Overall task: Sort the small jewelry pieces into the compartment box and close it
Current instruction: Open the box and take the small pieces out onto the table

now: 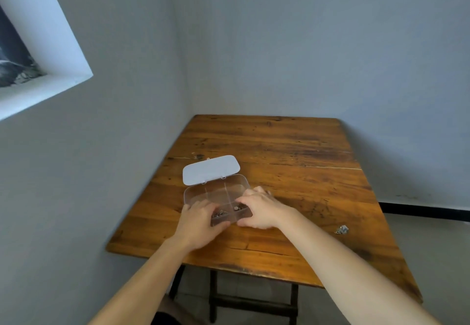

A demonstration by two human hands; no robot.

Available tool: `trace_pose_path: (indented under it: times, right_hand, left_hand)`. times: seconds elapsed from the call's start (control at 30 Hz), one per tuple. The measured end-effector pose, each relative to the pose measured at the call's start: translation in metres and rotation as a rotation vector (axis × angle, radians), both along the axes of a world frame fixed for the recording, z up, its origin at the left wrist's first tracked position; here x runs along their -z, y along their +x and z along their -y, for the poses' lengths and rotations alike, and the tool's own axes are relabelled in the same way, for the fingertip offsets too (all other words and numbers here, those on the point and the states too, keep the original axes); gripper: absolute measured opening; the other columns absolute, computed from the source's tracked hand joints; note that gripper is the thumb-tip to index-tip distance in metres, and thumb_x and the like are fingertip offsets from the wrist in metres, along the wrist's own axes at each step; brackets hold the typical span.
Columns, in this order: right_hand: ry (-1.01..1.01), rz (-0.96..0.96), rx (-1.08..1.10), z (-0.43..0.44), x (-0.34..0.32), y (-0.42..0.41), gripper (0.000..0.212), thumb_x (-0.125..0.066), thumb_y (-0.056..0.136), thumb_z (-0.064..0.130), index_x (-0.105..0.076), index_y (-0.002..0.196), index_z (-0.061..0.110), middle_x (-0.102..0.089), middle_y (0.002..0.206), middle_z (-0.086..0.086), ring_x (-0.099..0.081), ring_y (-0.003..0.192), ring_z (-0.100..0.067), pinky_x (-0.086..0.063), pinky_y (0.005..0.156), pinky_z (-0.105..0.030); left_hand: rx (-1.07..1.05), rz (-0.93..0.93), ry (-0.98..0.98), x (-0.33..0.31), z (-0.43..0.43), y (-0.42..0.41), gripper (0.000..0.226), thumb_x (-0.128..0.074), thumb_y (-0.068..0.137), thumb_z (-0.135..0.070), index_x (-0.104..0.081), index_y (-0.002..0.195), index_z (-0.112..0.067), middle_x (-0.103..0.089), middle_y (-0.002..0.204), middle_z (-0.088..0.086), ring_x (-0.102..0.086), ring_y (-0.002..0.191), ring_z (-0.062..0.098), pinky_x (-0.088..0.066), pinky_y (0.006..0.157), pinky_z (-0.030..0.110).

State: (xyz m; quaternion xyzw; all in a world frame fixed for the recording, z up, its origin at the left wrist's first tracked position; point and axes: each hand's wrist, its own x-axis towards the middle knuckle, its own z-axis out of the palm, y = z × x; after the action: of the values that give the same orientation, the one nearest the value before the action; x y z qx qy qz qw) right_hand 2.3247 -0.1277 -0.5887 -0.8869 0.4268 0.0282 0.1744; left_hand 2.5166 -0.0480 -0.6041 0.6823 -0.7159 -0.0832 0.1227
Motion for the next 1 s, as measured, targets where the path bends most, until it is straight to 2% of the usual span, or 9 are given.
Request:
trace_pose_path:
  times: [0.1, 0.2, 0.37, 0.47, 0.6, 0.7, 0.8, 0.93, 1.0]
  right_hand:
    - [0.005, 0.019, -0.010, 0.002, 0.010, 0.001, 0.064, -0.062, 0.090, 0.051, -0.046, 0.146, 0.024, -0.044, 0.138, -0.002, -0.030, 0.129, -0.028, -0.031, 0.109, -0.051]
    - [0.028, 0.093, 0.016, 0.001, 0.015, -0.001, 0.059, -0.064, 0.090, 0.048, -0.052, 0.142, 0.025, -0.048, 0.135, 0.000, -0.030, 0.129, -0.027, -0.031, 0.109, -0.050]
    - [0.050, 0.139, 0.039, 0.000, 0.012, 0.000, 0.046, -0.069, 0.087, 0.046, -0.064, 0.130, 0.029, -0.061, 0.124, 0.001, -0.032, 0.127, -0.028, -0.035, 0.104, -0.048]
    - [0.086, 0.143, 0.074, 0.001, 0.008, 0.002, 0.047, -0.073, 0.084, 0.045, -0.066, 0.127, 0.026, -0.067, 0.113, 0.003, -0.035, 0.128, -0.027, -0.038, 0.100, -0.043]
    - [0.095, 0.101, 0.091, 0.000, 0.003, 0.008, 0.046, -0.074, 0.084, 0.041, -0.065, 0.126, 0.023, -0.069, 0.104, 0.004, -0.040, 0.122, -0.025, -0.043, 0.096, -0.042]
    - [0.117, 0.097, 0.102, 0.000, -0.001, 0.010, 0.035, -0.077, 0.081, 0.040, -0.069, 0.112, 0.026, -0.068, 0.102, 0.003, -0.044, 0.116, -0.022, -0.047, 0.093, -0.043]
    - [0.134, 0.156, 0.126, 0.003, 0.001, 0.009, 0.024, -0.082, 0.076, 0.037, -0.072, 0.097, 0.029, -0.067, 0.101, 0.005, -0.054, 0.105, -0.018, -0.053, 0.089, -0.046]
    - [0.217, 0.333, 0.166, 0.001, -0.001, 0.004, 0.024, -0.084, 0.076, 0.035, -0.073, 0.096, 0.027, -0.068, 0.103, 0.009, -0.061, 0.097, -0.011, -0.052, 0.082, -0.032]
    - [0.269, 0.416, 0.213, 0.000, -0.002, -0.002, 0.023, -0.083, 0.075, 0.040, -0.074, 0.094, 0.030, -0.069, 0.102, 0.011, -0.061, 0.097, -0.008, -0.051, 0.082, -0.031]
  left_hand:
    - [-0.017, 0.104, 0.022, 0.004, 0.004, -0.003, 0.052, -0.052, 0.089, -0.061, -0.053, 0.136, -0.036, -0.058, 0.132, -0.008, -0.050, 0.125, 0.017, -0.034, 0.105, 0.040]
    - [-0.016, 0.104, 0.031, 0.006, 0.008, -0.004, 0.050, -0.053, 0.090, -0.060, -0.055, 0.135, -0.039, -0.058, 0.132, -0.009, -0.052, 0.124, 0.016, -0.035, 0.105, 0.040]
    - [-0.023, 0.003, 0.037, 0.004, 0.007, -0.004, 0.030, -0.059, 0.089, -0.057, -0.068, 0.113, -0.041, -0.068, 0.108, -0.017, -0.059, 0.101, 0.008, -0.037, 0.099, 0.039]
    - [-0.032, -0.026, 0.058, 0.003, 0.008, -0.005, 0.021, -0.062, 0.088, -0.055, -0.071, 0.099, -0.040, -0.062, 0.090, -0.021, -0.051, 0.087, 0.002, -0.036, 0.099, 0.039]
    - [-0.048, -0.065, 0.067, -0.001, 0.007, -0.007, 0.019, -0.065, 0.087, -0.052, -0.072, 0.098, -0.038, -0.064, 0.093, -0.021, -0.056, 0.091, 0.004, -0.035, 0.103, 0.038]
    - [-0.089, -0.136, 0.052, -0.004, 0.004, -0.007, 0.020, -0.069, 0.085, -0.050, -0.073, 0.100, -0.037, -0.065, 0.094, -0.022, -0.058, 0.092, 0.004, -0.037, 0.101, 0.036]
    - [-0.131, -0.251, 0.048, -0.006, 0.001, -0.005, 0.013, -0.076, 0.080, -0.048, -0.070, 0.090, -0.042, -0.064, 0.087, -0.023, -0.058, 0.090, 0.006, -0.047, 0.093, 0.037]
    - [-0.154, -0.418, 0.066, -0.005, -0.001, -0.001, 0.014, -0.081, 0.076, -0.042, -0.069, 0.081, -0.041, -0.068, 0.083, -0.019, -0.060, 0.087, 0.007, -0.049, 0.085, 0.036]
    - [-0.147, -0.532, 0.084, -0.006, -0.001, 0.002, 0.012, -0.082, 0.076, -0.037, -0.072, 0.083, -0.036, -0.070, 0.081, -0.013, -0.063, 0.082, 0.010, -0.052, 0.078, 0.032]
